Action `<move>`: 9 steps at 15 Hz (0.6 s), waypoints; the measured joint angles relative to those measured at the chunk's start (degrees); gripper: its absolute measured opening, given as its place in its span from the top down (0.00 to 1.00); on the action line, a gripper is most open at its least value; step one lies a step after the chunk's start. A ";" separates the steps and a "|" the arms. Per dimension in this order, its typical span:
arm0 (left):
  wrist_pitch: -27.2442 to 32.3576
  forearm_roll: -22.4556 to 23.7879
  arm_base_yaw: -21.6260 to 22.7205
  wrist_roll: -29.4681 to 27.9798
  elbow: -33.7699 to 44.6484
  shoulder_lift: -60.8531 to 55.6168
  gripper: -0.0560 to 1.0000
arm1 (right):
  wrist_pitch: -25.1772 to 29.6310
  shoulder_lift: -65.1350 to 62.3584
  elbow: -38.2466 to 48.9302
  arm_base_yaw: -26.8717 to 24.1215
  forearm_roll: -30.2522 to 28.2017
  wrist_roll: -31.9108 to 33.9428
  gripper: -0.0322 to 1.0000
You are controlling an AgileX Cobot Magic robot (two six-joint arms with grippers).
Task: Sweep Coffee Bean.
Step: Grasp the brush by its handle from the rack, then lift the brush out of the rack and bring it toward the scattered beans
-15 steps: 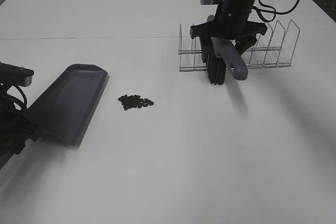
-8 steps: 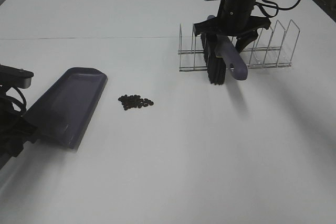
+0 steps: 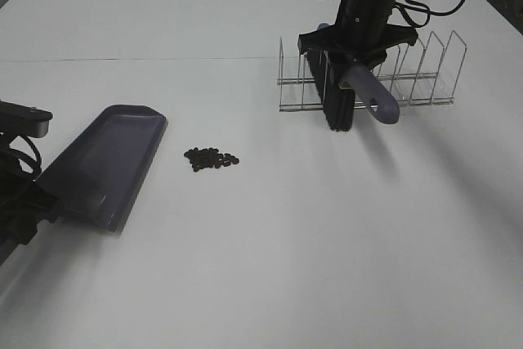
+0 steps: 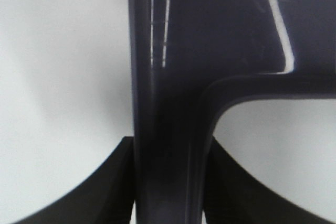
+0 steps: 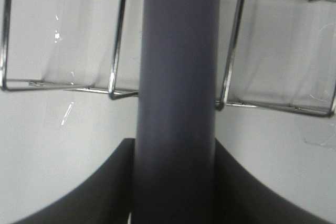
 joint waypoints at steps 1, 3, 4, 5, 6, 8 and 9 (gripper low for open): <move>0.00 0.00 0.00 0.00 0.00 0.00 0.63 | 0.00 0.00 0.00 0.00 0.00 0.00 0.69; 0.00 0.00 0.00 0.00 0.00 0.00 0.63 | 0.06 -0.06 0.00 0.00 0.00 0.00 0.69; 0.00 0.00 0.00 0.00 0.00 0.00 0.63 | 0.17 -0.23 0.00 0.00 0.00 0.00 0.69; 0.00 0.00 0.00 0.00 0.00 0.00 0.63 | 0.40 -0.80 0.00 0.00 0.00 0.00 0.69; 0.00 0.00 0.00 0.00 0.00 0.00 0.63 | 0.74 -1.72 0.00 0.00 0.06 0.00 0.69; 0.00 0.00 0.00 0.00 0.00 0.00 0.63 | 0.86 -4.01 0.00 0.00 -0.11 0.00 0.69; 0.00 0.00 0.00 0.00 0.00 0.00 0.63 | 1.09 -5.96 0.00 0.00 -0.63 0.00 0.69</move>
